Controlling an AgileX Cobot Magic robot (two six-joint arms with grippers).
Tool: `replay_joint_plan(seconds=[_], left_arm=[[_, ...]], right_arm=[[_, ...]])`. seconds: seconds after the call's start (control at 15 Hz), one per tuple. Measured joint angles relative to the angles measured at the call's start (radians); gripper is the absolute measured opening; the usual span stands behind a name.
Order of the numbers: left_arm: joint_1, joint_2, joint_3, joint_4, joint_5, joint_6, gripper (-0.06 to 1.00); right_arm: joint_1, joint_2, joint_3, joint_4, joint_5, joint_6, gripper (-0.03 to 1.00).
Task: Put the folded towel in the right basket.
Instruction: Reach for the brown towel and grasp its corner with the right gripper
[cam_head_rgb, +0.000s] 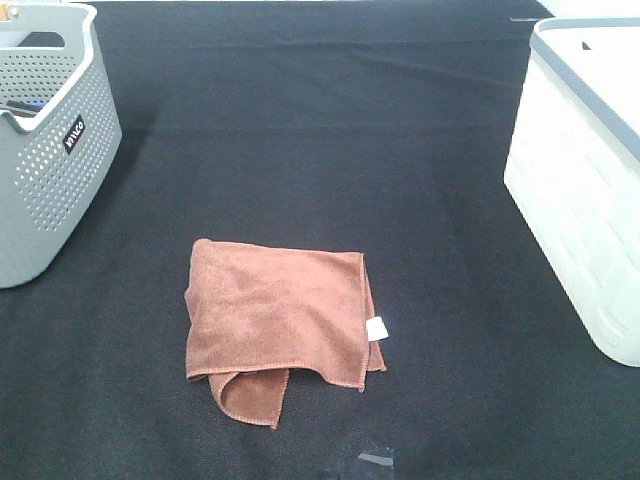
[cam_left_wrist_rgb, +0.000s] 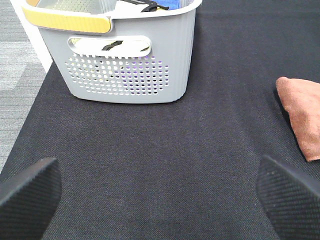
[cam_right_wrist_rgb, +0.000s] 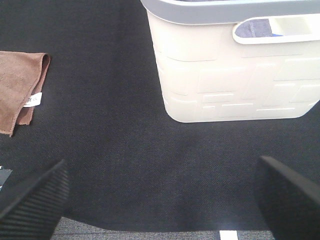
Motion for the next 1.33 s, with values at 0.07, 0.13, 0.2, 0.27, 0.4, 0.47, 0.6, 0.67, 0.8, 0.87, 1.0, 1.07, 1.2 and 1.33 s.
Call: replay_joint_plan(seconds=[0.07,0.13,0.2,0.27,0.4,0.47,0.6,0.67,0.8,0.87,1.0,1.07,1.2,1.33], left_arm=[[0.000,0.000,0.000,0.000,0.000,0.000,0.99],[0.000,0.000,0.000,0.000,0.000,0.000,0.99],[0.000,0.000,0.000,0.000,0.000,0.000,0.99],[0.000,0.000,0.000,0.000,0.000,0.000,0.99],[0.000,0.000,0.000,0.000,0.000,0.000,0.99],[0.000,0.000,0.000,0.000,0.000,0.000,0.99],[0.000,0.000,0.000,0.000,0.000,0.000,0.99],[0.000,0.000,0.000,0.000,0.000,0.000,0.99],[0.000,0.000,0.000,0.000,0.000,0.000,0.99],[0.000,0.000,0.000,0.000,0.000,0.000,0.99],[0.000,0.000,0.000,0.000,0.000,0.000,0.99],[0.000,0.000,0.000,0.000,0.000,0.000,0.99],[0.000,0.000,0.000,0.000,0.000,0.000,0.99],[0.000,0.000,0.000,0.000,0.000,0.000,0.99]], right_arm=[[0.000,0.000,0.000,0.000,0.000,0.000,0.96],[0.000,0.000,0.000,0.000,0.000,0.000,0.96],[0.000,0.000,0.000,0.000,0.000,0.000,0.96],[0.000,0.000,0.000,0.000,0.000,0.000,0.96],[0.000,0.000,0.000,0.000,0.000,0.000,0.96],[0.000,0.000,0.000,0.000,0.000,0.000,0.96],[0.000,0.000,0.000,0.000,0.000,0.000,0.96],[0.000,0.000,0.000,0.000,0.000,0.000,0.96],[0.000,0.000,0.000,0.000,0.000,0.000,0.96],[0.000,0.000,0.000,0.000,0.000,0.000,0.96],[0.000,0.000,0.000,0.000,0.000,0.000,0.96],[0.000,0.000,0.000,0.000,0.000,0.000,0.96],[0.000,0.000,0.000,0.000,0.000,0.000,0.96],[0.000,0.000,0.000,0.000,0.000,0.000,0.96]])
